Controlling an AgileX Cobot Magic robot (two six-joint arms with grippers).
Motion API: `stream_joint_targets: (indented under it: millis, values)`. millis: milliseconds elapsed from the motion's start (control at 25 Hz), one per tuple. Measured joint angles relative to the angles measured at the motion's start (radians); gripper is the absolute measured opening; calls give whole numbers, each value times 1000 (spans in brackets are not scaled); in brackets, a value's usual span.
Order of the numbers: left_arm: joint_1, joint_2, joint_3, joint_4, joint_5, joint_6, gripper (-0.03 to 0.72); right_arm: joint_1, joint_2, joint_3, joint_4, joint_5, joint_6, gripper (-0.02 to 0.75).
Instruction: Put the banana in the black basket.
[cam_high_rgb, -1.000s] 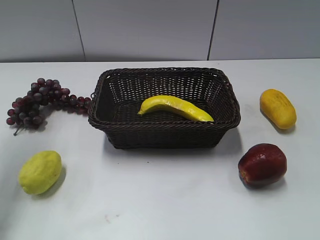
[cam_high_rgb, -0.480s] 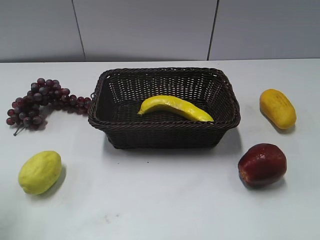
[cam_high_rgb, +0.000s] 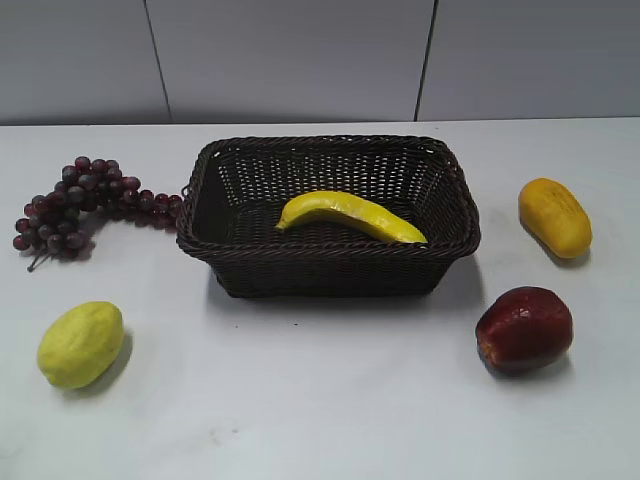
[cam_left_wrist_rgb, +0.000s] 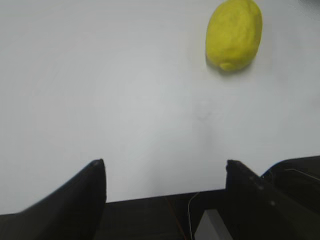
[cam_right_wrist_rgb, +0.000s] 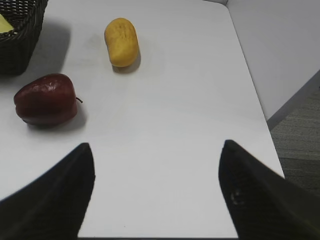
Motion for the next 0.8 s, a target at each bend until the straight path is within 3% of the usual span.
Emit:
stream_joint_targets:
  millis: [320, 800]
  values:
    - [0, -224, 70, 13, -72, 0, 557, 0, 0, 0, 0, 0, 0, 589]
    - [0, -497, 76, 21, -80, 0, 557, 0, 0, 0, 0, 0, 0, 589]
